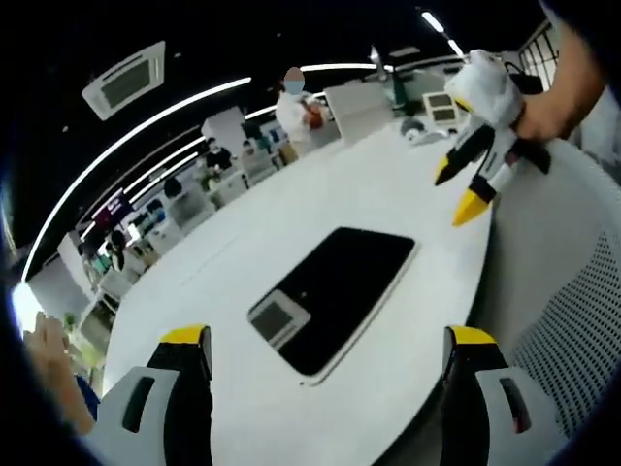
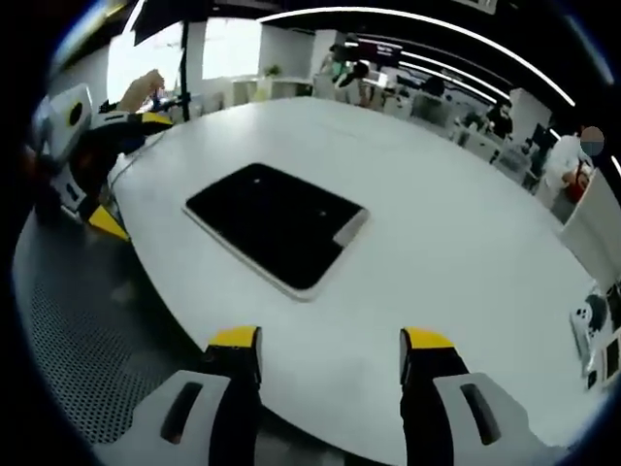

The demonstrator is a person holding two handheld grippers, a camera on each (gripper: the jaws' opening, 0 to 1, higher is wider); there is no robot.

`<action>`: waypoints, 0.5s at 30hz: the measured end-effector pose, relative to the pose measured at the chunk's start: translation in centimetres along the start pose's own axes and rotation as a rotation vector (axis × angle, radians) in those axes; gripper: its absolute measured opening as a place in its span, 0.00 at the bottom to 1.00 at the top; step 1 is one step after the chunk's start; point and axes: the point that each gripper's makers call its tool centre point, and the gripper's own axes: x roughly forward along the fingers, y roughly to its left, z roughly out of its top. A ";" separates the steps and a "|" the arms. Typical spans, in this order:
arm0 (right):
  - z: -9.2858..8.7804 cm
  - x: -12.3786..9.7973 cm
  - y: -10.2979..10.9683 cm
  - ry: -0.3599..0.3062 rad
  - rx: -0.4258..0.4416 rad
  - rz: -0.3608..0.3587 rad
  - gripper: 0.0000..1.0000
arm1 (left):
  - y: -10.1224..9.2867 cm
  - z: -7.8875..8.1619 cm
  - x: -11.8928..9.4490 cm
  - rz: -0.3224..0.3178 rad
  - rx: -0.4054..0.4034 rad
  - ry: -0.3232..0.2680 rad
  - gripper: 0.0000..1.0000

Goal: Wipe the mirror surface with the cleaning cloth until all visible marks leave the cleaned area.

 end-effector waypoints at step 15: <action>-0.2 0.1 0.0 0.009 0.011 0.006 0.55 | 0.1 0.0 0.0 0.011 0.019 -0.001 0.99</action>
